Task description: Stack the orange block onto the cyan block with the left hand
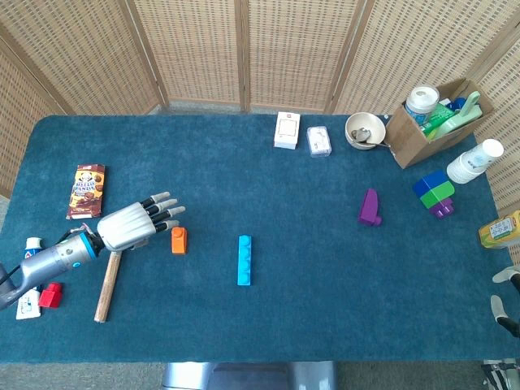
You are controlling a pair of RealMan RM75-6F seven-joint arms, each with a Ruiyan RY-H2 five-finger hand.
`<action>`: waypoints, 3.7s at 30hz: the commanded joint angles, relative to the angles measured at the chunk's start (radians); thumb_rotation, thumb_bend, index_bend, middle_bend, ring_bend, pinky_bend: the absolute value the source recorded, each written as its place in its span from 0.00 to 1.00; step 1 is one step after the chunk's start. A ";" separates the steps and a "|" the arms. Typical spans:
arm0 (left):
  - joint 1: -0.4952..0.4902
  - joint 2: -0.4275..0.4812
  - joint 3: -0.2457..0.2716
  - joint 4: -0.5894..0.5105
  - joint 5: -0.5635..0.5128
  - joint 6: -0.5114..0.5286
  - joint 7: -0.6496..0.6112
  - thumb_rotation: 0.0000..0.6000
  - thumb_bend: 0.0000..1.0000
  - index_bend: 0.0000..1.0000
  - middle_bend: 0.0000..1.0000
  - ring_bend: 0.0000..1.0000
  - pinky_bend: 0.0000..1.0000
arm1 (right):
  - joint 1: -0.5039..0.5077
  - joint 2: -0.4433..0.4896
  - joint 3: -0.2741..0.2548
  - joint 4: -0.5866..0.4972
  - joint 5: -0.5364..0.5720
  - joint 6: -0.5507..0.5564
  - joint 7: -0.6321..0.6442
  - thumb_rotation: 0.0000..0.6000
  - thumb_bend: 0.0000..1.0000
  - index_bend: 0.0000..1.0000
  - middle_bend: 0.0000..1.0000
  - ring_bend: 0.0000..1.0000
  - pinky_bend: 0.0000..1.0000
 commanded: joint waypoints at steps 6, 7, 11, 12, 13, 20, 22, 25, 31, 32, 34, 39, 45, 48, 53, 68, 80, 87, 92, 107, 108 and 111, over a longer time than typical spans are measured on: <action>-0.027 -0.058 0.024 0.052 0.002 -0.003 0.017 1.00 0.34 0.20 0.06 0.02 0.08 | -0.005 0.008 0.003 0.001 0.006 0.002 0.012 1.00 0.32 0.44 0.39 0.32 0.40; -0.029 -0.065 0.026 0.059 0.001 -0.003 0.017 1.00 0.34 0.20 0.06 0.02 0.08 | -0.005 0.008 0.003 0.000 0.007 0.002 0.013 1.00 0.32 0.44 0.39 0.32 0.40; -0.037 -0.094 0.032 0.087 -0.007 -0.003 0.018 1.00 0.34 0.20 0.06 0.02 0.08 | -0.007 0.010 0.003 0.000 0.010 0.002 0.014 1.00 0.32 0.44 0.39 0.32 0.39; -0.039 -0.103 0.033 0.097 -0.011 -0.003 0.018 1.00 0.34 0.21 0.06 0.02 0.08 | -0.008 0.011 0.003 0.000 0.012 0.002 0.015 1.00 0.32 0.44 0.39 0.32 0.40; -0.040 -0.111 0.034 0.104 -0.013 -0.004 0.017 1.00 0.34 0.21 0.06 0.02 0.08 | -0.009 0.011 0.003 0.000 0.013 0.001 0.015 1.00 0.32 0.44 0.39 0.32 0.40; -0.056 -0.161 0.050 0.161 -0.021 -0.010 0.012 1.00 0.34 0.21 0.06 0.02 0.07 | -0.013 0.015 0.005 0.001 0.019 0.004 0.020 1.00 0.32 0.43 0.39 0.32 0.39; -0.060 -0.174 0.053 0.172 -0.025 -0.010 0.006 1.00 0.34 0.21 0.06 0.02 0.07 | -0.015 0.016 0.005 0.002 0.021 0.004 0.022 1.00 0.32 0.43 0.39 0.32 0.39; -0.067 -0.189 0.061 0.187 -0.027 -0.012 0.005 1.00 0.34 0.22 0.06 0.02 0.07 | -0.017 0.017 0.005 0.004 0.024 0.005 0.025 1.00 0.32 0.43 0.39 0.32 0.39; -0.074 -0.209 0.074 0.213 -0.035 -0.010 -0.002 1.00 0.34 0.23 0.06 0.02 0.07 | -0.019 0.017 0.006 0.007 0.026 0.004 0.029 1.00 0.32 0.42 0.39 0.32 0.40; -0.076 -0.212 0.076 0.216 -0.036 -0.010 -0.003 1.00 0.34 0.24 0.07 0.02 0.07 | -0.019 0.017 0.006 0.008 0.027 0.004 0.029 1.00 0.32 0.42 0.39 0.32 0.40; -0.078 -0.216 0.080 0.223 -0.037 -0.010 -0.004 1.00 0.34 0.25 0.07 0.02 0.07 | -0.019 0.017 0.006 0.008 0.028 0.004 0.029 1.00 0.32 0.42 0.39 0.32 0.40; -0.083 -0.228 0.087 0.239 -0.044 -0.006 -0.008 1.00 0.34 0.28 0.07 0.02 0.07 | -0.022 0.018 0.006 0.007 0.029 0.006 0.030 1.00 0.32 0.42 0.39 0.32 0.40; -0.091 -0.246 0.095 0.261 -0.050 -0.010 -0.013 1.00 0.33 0.36 0.08 0.03 0.07 | -0.027 0.018 0.006 0.005 0.031 0.010 0.032 1.00 0.32 0.42 0.39 0.32 0.40; -0.095 -0.254 0.099 0.269 -0.051 -0.006 -0.016 1.00 0.34 0.41 0.10 0.03 0.07 | -0.030 0.019 0.005 0.006 0.033 0.011 0.034 1.00 0.32 0.41 0.39 0.32 0.39; -0.100 -0.260 0.105 0.275 -0.056 -0.003 -0.019 1.00 0.34 0.46 0.12 0.04 0.07 | -0.036 0.021 0.006 0.008 0.034 0.017 0.043 1.00 0.32 0.41 0.39 0.32 0.40; -0.095 -0.217 0.091 0.209 -0.090 0.057 -0.037 1.00 0.33 0.55 0.18 0.08 0.08 | -0.033 0.011 0.006 0.022 0.034 0.006 0.058 1.00 0.32 0.41 0.39 0.32 0.40; -0.120 -0.140 0.071 0.074 -0.062 0.161 0.002 1.00 0.33 0.54 0.19 0.09 0.08 | -0.025 -0.005 0.008 0.027 0.028 -0.001 0.054 1.00 0.32 0.41 0.39 0.32 0.40; -0.152 -0.130 0.061 -0.015 -0.042 0.146 0.036 1.00 0.33 0.54 0.19 0.09 0.08 | -0.033 -0.006 0.008 0.035 0.030 0.007 0.068 1.00 0.32 0.41 0.39 0.32 0.40; -0.180 -0.131 0.043 -0.080 -0.039 0.115 0.063 1.00 0.33 0.54 0.19 0.09 0.08 | -0.040 -0.006 0.006 0.045 0.031 0.010 0.084 1.00 0.32 0.41 0.39 0.32 0.40; -0.256 -0.147 0.011 -0.212 -0.031 -0.007 0.136 1.00 0.33 0.55 0.19 0.08 0.06 | -0.051 -0.010 0.005 0.088 0.038 0.005 0.138 1.00 0.32 0.40 0.39 0.32 0.40; -0.260 -0.148 0.010 -0.214 -0.029 -0.013 0.140 1.00 0.33 0.55 0.19 0.08 0.06 | -0.051 -0.010 0.005 0.090 0.038 0.005 0.141 1.00 0.32 0.40 0.39 0.32 0.40; -0.273 -0.154 0.005 -0.219 -0.026 -0.027 0.150 1.00 0.33 0.55 0.19 0.08 0.06 | -0.054 -0.011 0.007 0.097 0.040 0.006 0.150 1.00 0.32 0.40 0.39 0.32 0.40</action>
